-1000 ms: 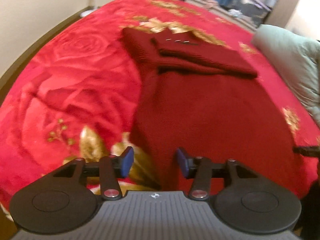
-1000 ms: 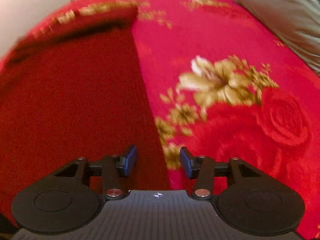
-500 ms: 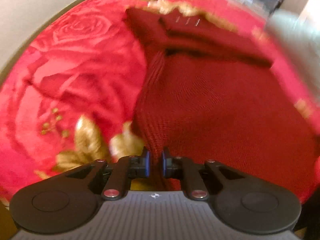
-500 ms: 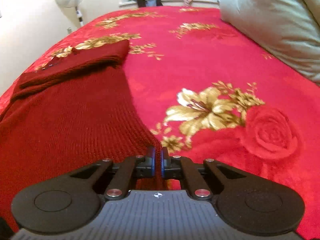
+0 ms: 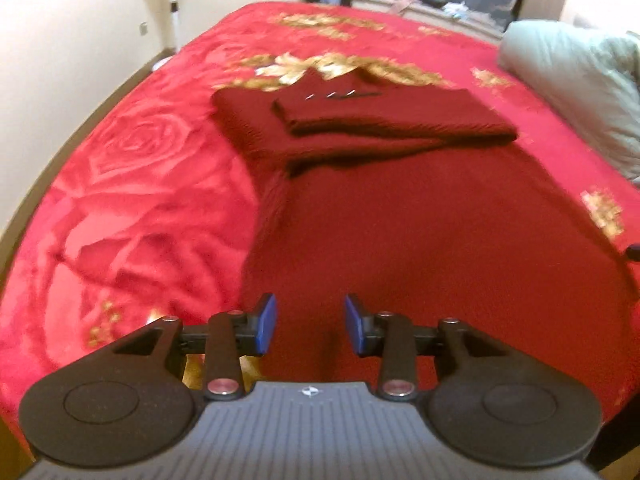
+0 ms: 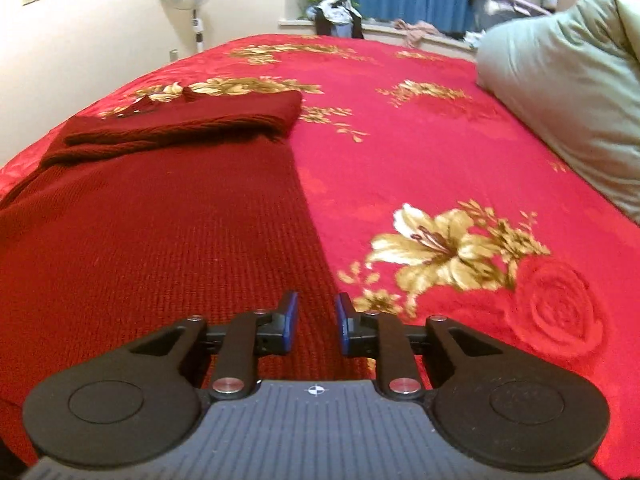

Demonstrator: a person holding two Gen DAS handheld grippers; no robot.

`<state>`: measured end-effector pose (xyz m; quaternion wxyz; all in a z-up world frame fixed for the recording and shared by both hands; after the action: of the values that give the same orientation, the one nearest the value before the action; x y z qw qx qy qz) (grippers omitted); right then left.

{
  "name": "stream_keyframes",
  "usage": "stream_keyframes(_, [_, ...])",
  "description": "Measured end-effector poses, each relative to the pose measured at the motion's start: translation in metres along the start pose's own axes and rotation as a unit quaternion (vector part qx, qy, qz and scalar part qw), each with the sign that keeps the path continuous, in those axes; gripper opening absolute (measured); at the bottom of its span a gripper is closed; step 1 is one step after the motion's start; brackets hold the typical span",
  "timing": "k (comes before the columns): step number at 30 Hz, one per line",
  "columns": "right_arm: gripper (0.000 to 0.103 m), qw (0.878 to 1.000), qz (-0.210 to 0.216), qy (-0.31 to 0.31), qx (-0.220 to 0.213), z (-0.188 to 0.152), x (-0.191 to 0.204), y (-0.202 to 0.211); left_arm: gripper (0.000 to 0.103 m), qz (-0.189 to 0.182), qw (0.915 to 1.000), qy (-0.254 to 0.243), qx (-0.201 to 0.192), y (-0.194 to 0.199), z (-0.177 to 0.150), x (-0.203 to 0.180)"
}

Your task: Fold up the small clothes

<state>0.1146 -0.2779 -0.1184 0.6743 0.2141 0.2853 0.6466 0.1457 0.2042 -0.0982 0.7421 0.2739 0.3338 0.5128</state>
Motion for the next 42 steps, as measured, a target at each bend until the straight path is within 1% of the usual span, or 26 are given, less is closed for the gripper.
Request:
stream_keyframes(2, [0.029, 1.0, 0.012, 0.022, 0.016, -0.007, 0.01, -0.005, 0.041, -0.017, 0.9998, 0.001, -0.004, -0.002, 0.004, -0.007])
stream_keyframes(4, [0.034, 0.997, 0.009, 0.055, 0.053, -0.021, 0.02, -0.016, 0.04, -0.022, 0.9997, -0.001, 0.007, -0.008, 0.002, -0.01])
stream_keyframes(5, [0.034, 0.996, 0.001, 0.066, 0.062, -0.027, 0.022, -0.019, 0.04, -0.013, 0.9996, 0.007, 0.025, -0.015, -0.001, -0.006])
stream_keyframes(6, [0.034, 0.996, -0.002, 0.069, 0.055, -0.027, 0.022, -0.018, 0.037, 0.004, 0.9982, 0.023, 0.055, -0.024, -0.009, 0.003])
stream_keyframes(8, [0.034, 0.997, 0.0, 0.06, 0.052, -0.022, 0.022, -0.015, 0.023, 0.035, 0.9914, 0.053, 0.115, -0.04, -0.025, 0.021])
stream_keyframes(9, [0.035, 0.998, 0.002, 0.048, 0.049, -0.02, 0.019, -0.013, 0.021, 0.038, 0.9907, 0.061, 0.116, -0.039, -0.025, 0.023])
stream_keyframes(11, [0.035, 0.998, -0.002, 0.031, 0.045, -0.019, 0.013, -0.012, 0.022, 0.036, 0.9925, 0.074, 0.09, -0.028, -0.014, 0.017])
stream_keyframes(14, [0.036, 0.999, -0.009, 0.016, 0.034, -0.018, 0.008, -0.011, 0.027, 0.056, 0.9954, 0.068, 0.037, -0.01, 0.015, 0.001])
stream_keyframes(16, [0.036, 0.999, -0.015, 0.016, 0.023, -0.019, 0.007, -0.01, 0.038, 0.057, 0.9957, 0.073, -0.013, 0.002, 0.044, -0.013])
stream_keyframes(17, [0.036, 0.999, -0.022, 0.021, 0.017, -0.019, 0.008, -0.01, 0.042, 0.056, 0.9948, 0.075, -0.038, 0.007, 0.059, -0.019])
stream_keyframes(18, [0.036, 0.999, -0.032, 0.027, 0.011, -0.02, 0.008, -0.01, 0.044, 0.059, 0.993, 0.079, -0.066, 0.011, 0.077, -0.026])
stream_keyframes(19, [0.036, 0.999, -0.041, 0.035, 0.002, -0.02, 0.009, -0.009, 0.044, 0.063, 0.9905, 0.08, -0.092, 0.013, 0.093, -0.032])
stream_keyframes(22, [0.036, 0.997, -0.047, 0.053, -0.023, -0.018, 0.013, -0.003, 0.049, 0.089, 0.9809, 0.072, -0.157, 0.016, 0.132, -0.047])
stream_keyframes(24, [0.041, 0.997, -0.039, 0.06, -0.029, -0.019, 0.017, 0.001, 0.053, 0.104, 0.9729, 0.059, -0.198, 0.013, 0.143, -0.052])
stream_keyframes(25, [0.045, 0.997, -0.035, 0.063, -0.026, -0.021, 0.019, 0.0, 0.055, 0.106, 0.9707, 0.053, -0.209, 0.01, 0.143, -0.055])
stream_keyframes(26, [0.047, 0.997, -0.032, 0.069, -0.016, -0.026, 0.021, -0.002, 0.056, 0.105, 0.9717, 0.048, -0.206, 0.005, 0.141, -0.059])
stream_keyframes(28, [0.047, 0.996, -0.032, 0.084, 0.011, -0.035, 0.024, -0.011, 0.056, 0.094, 0.9808, 0.058, -0.161, -0.013, 0.137, -0.06])
stream_keyframes(29, [0.047, 0.996, -0.033, 0.085, 0.01, -0.036, 0.025, -0.013, 0.056, 0.078, 0.9816, 0.066, -0.162, -0.016, 0.139, -0.062])
stream_keyframes(30, [0.047, 0.996, -0.033, 0.085, 0.007, -0.034, 0.027, -0.013, 0.057, 0.07, 0.9814, 0.066, -0.166, -0.018, 0.142, -0.062])
stream_keyframes(31, [0.047, 0.996, -0.031, 0.08, 0.007, -0.033, 0.028, -0.013, 0.058, 0.076, 0.9814, 0.058, -0.166, -0.02, 0.146, -0.062])
stream_keyframes(33, [0.047, 0.997, -0.032, 0.064, 0.007, -0.029, 0.028, -0.013, 0.058, 0.096, 0.9788, 0.041, -0.177, -0.017, 0.152, -0.059])
stream_keyframes(35, [0.047, 0.997, -0.032, 0.064, 0.006, -0.026, 0.032, -0.015, 0.061, 0.117, 0.9736, 0.045, -0.191, -0.011, 0.158, -0.045])
stream_keyframes(39, [0.046, 0.997, -0.022, 0.072, -0.017, -0.003, 0.052, -0.018, 0.062, 0.133, 0.965, 0.113, -0.196, 0.002, 0.159, 0.0])
stream_keyframes(40, [0.037, 0.997, -0.014, 0.073, -0.024, 0.005, 0.061, -0.02, 0.062, 0.14, 0.9621, 0.129, -0.195, 0.005, 0.159, 0.014])
stream_keyframes(41, [0.021, 0.997, -0.003, 0.077, -0.029, 0.014, 0.071, -0.022, 0.062, 0.148, 0.959, 0.144, -0.194, 0.008, 0.159, 0.026])
stream_keyframes(42, [0.017, 0.996, 0.008, 0.082, -0.033, 0.025, 0.085, -0.026, 0.062, 0.155, 0.9562, 0.157, -0.192, 0.011, 0.157, 0.035])
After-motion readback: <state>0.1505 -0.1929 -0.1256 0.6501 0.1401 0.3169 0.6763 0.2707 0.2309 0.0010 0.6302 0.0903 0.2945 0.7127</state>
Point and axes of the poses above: each gripper's, at about its wrist camera, not at the fingertips, and y roughly against the way its jaws point, x to its left, z to its top, the point moved 8 cm from there along -y, roughly the way its jaws point, and after that the axes turned 12 degrees about -z, right-handed, at the moved point
